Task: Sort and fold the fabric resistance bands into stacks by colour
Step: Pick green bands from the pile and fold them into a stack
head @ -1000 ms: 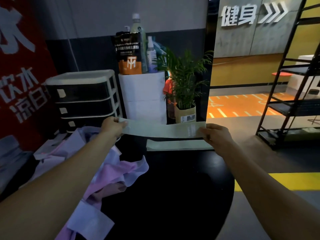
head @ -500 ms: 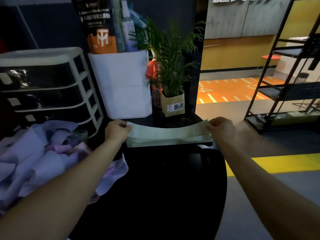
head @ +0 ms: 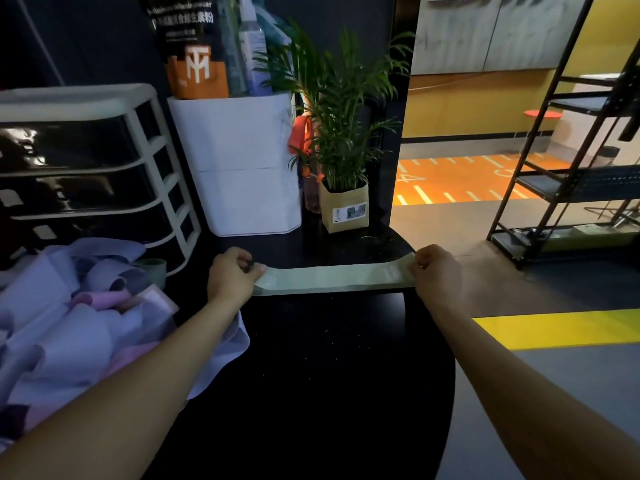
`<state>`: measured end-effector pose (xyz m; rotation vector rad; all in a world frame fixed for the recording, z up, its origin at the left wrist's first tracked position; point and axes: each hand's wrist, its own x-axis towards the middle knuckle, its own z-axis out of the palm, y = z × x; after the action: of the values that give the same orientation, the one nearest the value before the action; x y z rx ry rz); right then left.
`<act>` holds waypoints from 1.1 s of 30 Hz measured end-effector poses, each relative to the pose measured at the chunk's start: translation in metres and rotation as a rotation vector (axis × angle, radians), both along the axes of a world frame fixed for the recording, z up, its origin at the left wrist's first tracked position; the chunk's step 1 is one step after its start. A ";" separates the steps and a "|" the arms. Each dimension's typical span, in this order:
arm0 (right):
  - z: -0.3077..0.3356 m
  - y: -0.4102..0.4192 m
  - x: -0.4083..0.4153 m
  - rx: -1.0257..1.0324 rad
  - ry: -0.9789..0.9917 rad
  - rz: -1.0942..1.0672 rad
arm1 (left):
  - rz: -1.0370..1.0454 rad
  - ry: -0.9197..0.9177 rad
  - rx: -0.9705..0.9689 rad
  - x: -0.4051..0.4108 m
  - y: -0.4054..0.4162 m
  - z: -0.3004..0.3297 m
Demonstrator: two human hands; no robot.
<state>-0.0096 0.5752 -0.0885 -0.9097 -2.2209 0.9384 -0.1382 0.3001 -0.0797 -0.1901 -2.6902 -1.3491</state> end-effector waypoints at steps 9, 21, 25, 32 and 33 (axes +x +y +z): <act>0.002 -0.071 0.000 0.269 -0.097 0.425 | -0.111 0.033 -0.007 0.026 -0.007 -0.013; -0.016 -0.083 -0.002 0.453 -0.205 0.451 | -0.069 0.075 0.011 0.035 -0.003 -0.027; -0.019 -0.083 -0.002 0.478 -0.183 0.438 | -0.068 0.099 0.019 0.037 -0.003 -0.028; -0.020 -0.084 -0.002 0.498 -0.181 0.435 | -0.086 0.094 0.027 0.041 -0.002 -0.027; -0.020 -0.085 -0.001 0.503 -0.187 0.437 | -0.091 0.085 0.026 0.040 -0.003 -0.026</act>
<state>-0.0110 0.4904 -0.1081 -0.2945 -2.6997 0.4304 -0.0978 0.2974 -0.1059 -0.3629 -2.6225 -1.3670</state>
